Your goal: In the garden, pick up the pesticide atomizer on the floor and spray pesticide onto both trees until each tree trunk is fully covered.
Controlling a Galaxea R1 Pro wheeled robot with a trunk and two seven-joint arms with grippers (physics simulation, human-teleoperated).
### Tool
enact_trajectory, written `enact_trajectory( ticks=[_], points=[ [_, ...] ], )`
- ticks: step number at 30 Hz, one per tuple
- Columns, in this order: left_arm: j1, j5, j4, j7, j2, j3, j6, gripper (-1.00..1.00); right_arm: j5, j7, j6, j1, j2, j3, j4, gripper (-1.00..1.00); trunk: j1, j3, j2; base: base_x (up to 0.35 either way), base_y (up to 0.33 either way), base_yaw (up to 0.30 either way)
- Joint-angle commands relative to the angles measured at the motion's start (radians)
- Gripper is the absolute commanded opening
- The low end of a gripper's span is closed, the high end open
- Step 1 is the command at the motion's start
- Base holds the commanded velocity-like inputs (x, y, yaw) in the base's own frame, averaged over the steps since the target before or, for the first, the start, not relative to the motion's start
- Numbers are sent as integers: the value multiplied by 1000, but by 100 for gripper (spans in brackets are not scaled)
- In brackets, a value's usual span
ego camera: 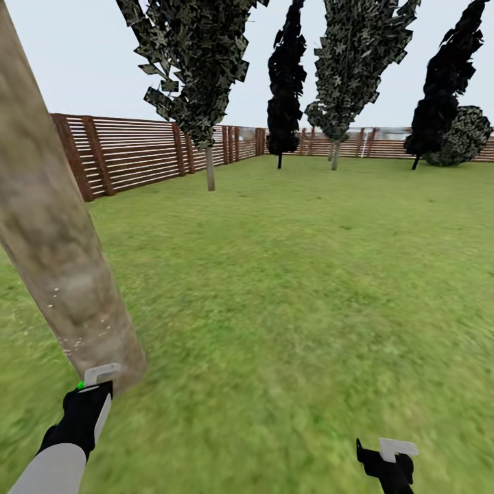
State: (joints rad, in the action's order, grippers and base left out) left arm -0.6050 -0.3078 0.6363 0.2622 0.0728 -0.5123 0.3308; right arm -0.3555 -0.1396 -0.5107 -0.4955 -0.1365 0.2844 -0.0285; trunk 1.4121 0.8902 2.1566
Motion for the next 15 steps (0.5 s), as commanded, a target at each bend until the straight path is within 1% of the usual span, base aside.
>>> enact_trajectory(
  ticks=[1,11,14,15],
  points=[
    [-1,-8,1,0,-2,-2,6,-100,-5,-5,-1,0,0,9,-1,100,0,1,0,131,-251,278],
    [-1,-8,-1,0,-1,-2,5,-100,-5,-4,0,0,0,9,-1,100,0,1,0,150,-251,267],
    [-1,-9,3,1,0,-2,5,-100,-5,-4,0,0,0,9,-1,100,0,1,0,99,-261,231],
    [-1,-10,3,12,1,-2,5,-100,-5,-4,0,0,0,9,-1,100,0,1,0,34,-267,216]
  ],
)
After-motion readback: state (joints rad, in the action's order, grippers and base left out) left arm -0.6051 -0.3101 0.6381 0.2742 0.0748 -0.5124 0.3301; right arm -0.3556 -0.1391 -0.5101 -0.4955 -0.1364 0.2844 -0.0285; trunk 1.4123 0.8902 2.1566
